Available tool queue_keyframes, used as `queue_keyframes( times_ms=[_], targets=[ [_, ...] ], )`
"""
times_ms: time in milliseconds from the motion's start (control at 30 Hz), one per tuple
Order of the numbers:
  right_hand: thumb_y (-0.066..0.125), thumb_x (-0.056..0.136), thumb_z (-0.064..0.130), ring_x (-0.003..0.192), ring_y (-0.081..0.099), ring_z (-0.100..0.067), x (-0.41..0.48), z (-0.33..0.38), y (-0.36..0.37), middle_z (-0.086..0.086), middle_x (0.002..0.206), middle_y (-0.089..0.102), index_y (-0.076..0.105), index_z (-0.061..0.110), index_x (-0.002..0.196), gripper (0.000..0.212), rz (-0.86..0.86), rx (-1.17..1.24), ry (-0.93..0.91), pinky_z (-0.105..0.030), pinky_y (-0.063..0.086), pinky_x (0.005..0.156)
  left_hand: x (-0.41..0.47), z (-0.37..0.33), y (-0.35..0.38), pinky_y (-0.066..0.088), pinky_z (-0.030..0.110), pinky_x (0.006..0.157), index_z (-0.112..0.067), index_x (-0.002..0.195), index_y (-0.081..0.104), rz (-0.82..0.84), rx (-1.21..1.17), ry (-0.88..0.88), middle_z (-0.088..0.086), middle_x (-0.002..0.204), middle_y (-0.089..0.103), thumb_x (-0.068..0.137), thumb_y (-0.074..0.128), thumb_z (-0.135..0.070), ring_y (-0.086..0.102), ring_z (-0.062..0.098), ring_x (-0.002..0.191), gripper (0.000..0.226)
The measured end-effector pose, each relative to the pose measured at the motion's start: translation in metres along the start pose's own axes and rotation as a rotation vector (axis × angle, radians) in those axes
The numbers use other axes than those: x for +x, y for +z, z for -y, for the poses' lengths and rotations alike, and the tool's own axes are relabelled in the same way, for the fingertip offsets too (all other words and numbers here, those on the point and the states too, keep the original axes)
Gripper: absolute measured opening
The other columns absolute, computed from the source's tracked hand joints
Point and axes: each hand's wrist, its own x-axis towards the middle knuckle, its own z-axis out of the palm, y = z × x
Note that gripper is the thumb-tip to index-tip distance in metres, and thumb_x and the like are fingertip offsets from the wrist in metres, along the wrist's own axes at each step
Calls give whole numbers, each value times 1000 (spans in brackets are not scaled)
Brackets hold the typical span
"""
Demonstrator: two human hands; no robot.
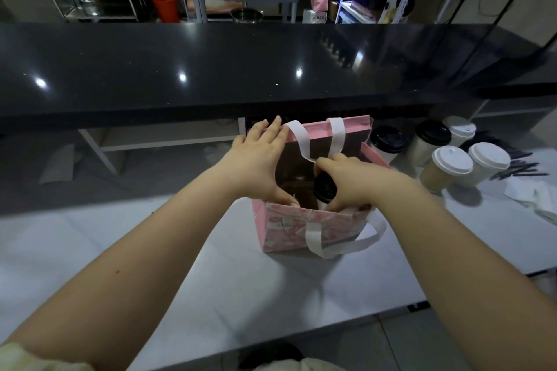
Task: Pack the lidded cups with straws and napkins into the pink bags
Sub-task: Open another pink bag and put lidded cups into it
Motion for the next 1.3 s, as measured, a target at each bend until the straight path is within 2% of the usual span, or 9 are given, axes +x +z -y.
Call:
queue_keyframes(
  times_ms=[100,200,300,500,700,767,967,1133,1300],
  targets=[
    [81,69,39,121,39,-30,18,0,0,-8,133,42,33,25,136,84,-54,-96,73,-42,44,92,-6,1,0,9,50,119,-23,155,-7,-29,-47,47,-5,163,-14,57,66,-82,-11,23,150,136],
    [81,69,45,120,38,-27,32,4,1,-7,130,43,34,22,132,82,-170,58,33,-37,39,85,-10,5,1,7,47,119,-25,155,-4,-41,-103,76,-7,163,-12,58,67,-81,-10,19,150,133],
    [80,71,41,119,39,-26,45,13,11,-7,130,43,34,21,132,79,-197,133,3,-33,37,82,-11,9,1,5,45,120,-26,156,-3,-40,-155,69,-9,163,-10,58,69,-78,-10,17,149,132],
    [77,76,34,127,37,-37,57,15,33,-12,142,37,23,25,145,89,-141,105,-2,-44,42,97,-12,15,4,2,43,119,-29,155,-3,-56,-180,64,-12,163,-7,58,69,-78,-9,14,149,131],
    [77,76,35,132,33,-38,57,17,42,-9,151,25,20,29,146,90,-92,34,-72,-51,40,103,-13,17,7,1,47,119,-31,155,-3,-70,-103,47,-13,163,-9,60,67,-79,-9,13,149,128],
    [74,78,40,135,27,-37,56,19,45,-9,152,22,21,27,146,87,-80,-13,-115,-54,36,105,-13,17,8,0,46,119,-32,155,-4,-65,-100,43,-14,162,-10,57,64,-82,-9,12,148,130],
    [69,85,35,140,18,-34,54,23,53,-7,155,15,21,27,149,80,-12,-58,-282,-52,27,109,-11,13,11,-2,45,118,-31,155,-7,-59,-104,37,-13,162,-12,50,55,-89,-11,11,148,134],
    [52,98,36,148,-14,-27,59,24,65,5,161,-17,6,34,153,72,38,-156,-277,-54,6,117,-11,13,15,-5,41,116,-32,154,-7,-70,-91,27,-15,162,-13,48,54,-91,-11,9,147,136],
    [44,98,45,145,-24,-27,58,23,70,7,157,-30,-9,35,153,77,41,-202,-296,-59,0,115,-13,16,20,-2,44,117,-34,154,-8,-82,-85,30,-16,161,-12,45,44,-94,-10,10,148,135]
  ],
)
